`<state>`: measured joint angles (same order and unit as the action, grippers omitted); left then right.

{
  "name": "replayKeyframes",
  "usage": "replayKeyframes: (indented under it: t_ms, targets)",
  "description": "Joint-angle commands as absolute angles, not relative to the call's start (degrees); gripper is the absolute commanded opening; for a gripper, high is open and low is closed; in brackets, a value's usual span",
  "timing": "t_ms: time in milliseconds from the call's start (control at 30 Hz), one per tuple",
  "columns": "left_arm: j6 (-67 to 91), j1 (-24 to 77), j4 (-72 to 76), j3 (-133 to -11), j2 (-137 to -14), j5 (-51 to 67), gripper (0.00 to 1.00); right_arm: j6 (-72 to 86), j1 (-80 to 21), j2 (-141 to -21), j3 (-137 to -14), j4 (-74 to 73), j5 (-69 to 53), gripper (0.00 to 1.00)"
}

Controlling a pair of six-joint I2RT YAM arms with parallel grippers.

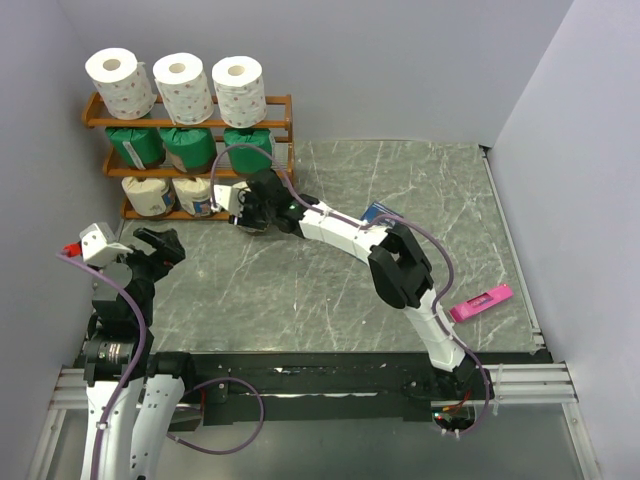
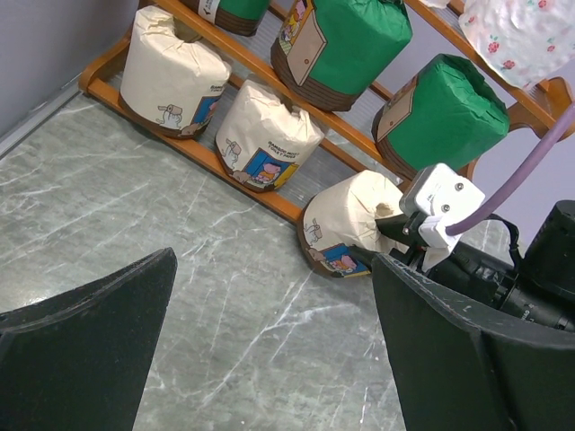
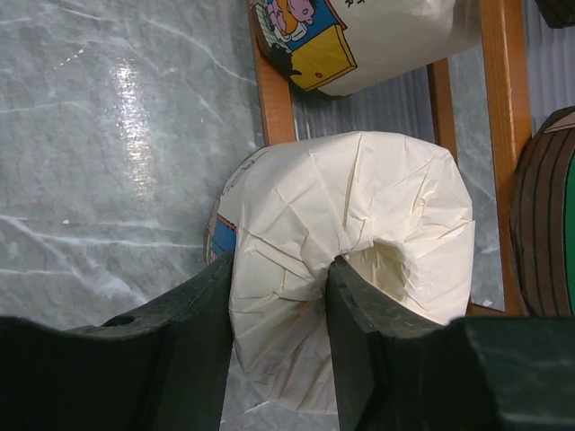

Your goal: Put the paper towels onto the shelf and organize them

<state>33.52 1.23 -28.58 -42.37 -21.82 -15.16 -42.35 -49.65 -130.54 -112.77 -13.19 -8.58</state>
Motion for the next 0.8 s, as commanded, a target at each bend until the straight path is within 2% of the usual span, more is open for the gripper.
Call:
replayKeyframes:
  t_ms: [0,300,467,767]
  targets:
    - [33.84,1.23,-27.77,-44.38,-21.09,-16.44,0.96,-45.00,-49.04,-130.78,-116.01,-9.23,-3.25,0.46]
    - [33.84,1.14,-27.69,-44.30,-21.01,-16.44,0.96,-45.00,-49.04,-132.36,-119.79,-10.20,-1.14,0.46]
    - [33.84,1.14,-27.77,-44.38,-21.01,-16.44,0.96,-45.70,-48.96,-134.12,-122.60,-11.16,-0.27,0.51]
    - [33.93,1.14,-27.86,-44.38,-21.09,-16.52,0.96,-47.11,-48.78,-136.23,-124.98,-9.58,2.37,0.53]
